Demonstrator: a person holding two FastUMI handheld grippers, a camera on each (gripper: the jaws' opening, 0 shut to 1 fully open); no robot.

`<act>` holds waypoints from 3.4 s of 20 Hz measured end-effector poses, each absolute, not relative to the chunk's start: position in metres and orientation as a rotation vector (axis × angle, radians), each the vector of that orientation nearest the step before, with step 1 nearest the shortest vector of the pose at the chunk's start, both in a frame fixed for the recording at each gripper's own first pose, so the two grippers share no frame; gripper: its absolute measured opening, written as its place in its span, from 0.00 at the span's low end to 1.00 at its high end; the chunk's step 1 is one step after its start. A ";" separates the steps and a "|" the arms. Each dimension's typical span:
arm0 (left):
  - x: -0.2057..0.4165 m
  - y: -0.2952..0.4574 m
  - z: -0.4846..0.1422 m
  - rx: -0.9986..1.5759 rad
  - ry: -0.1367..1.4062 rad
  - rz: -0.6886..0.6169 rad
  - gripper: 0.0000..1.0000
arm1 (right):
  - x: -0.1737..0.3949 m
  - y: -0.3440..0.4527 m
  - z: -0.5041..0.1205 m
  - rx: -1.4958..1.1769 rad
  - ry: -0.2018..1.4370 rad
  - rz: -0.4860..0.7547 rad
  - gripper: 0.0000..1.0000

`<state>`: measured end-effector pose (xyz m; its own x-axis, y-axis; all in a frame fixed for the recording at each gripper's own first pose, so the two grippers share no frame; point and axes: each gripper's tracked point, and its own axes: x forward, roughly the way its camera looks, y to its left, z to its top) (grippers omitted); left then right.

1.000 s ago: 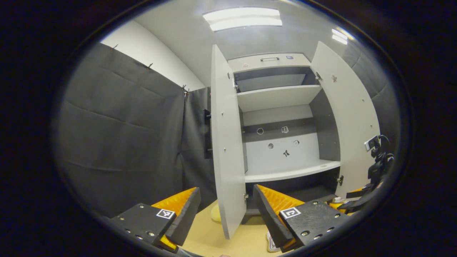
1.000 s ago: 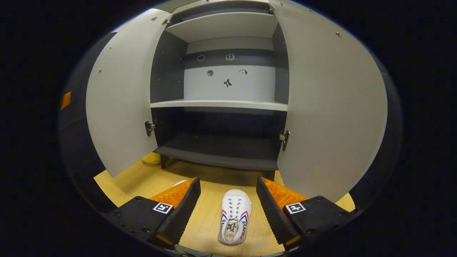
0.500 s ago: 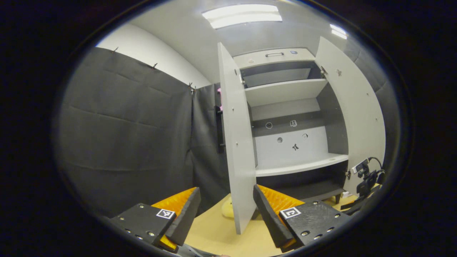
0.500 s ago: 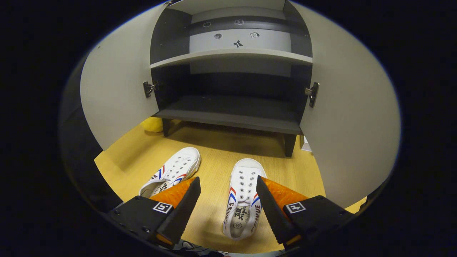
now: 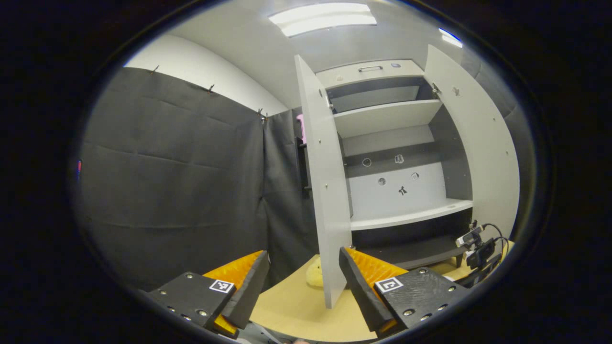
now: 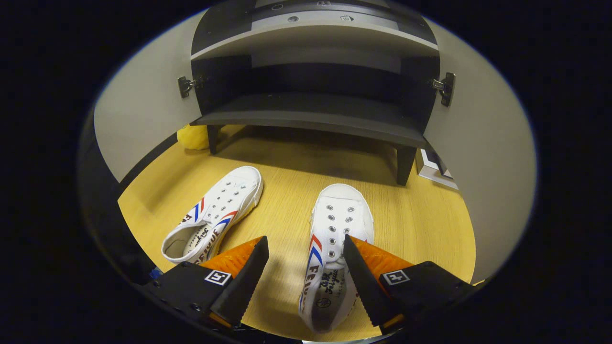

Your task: Grab one shoe with the right hand and put it into the shoe cabinet, grab the other shoe with the left hand and put it into the shoe cabinet; then close the right door with the right hand and the left door with the left hand.

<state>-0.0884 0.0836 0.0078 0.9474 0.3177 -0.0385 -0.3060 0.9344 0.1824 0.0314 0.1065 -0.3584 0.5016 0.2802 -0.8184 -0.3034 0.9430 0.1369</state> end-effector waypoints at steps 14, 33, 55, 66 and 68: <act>-0.086 0.082 0.007 0.179 0.067 0.320 0.89 | 0.037 0.094 -0.385 -0.090 1.091 0.235 0.27; -0.073 0.048 0.004 0.147 0.044 0.215 0.89 | 0.056 0.087 -0.264 0.096 0.879 0.217 0.02; -0.063 0.032 -0.006 0.088 0.040 0.169 0.89 | 0.202 0.091 -0.049 0.216 0.520 0.248 0.01; -0.064 0.035 -0.006 0.096 0.046 0.193 0.89 | 0.308 0.115 -0.010 0.270 0.464 0.227 0.01; -0.064 0.036 -0.005 0.095 0.049 0.208 0.89 | 0.327 0.118 -0.014 0.262 0.471 0.213 0.01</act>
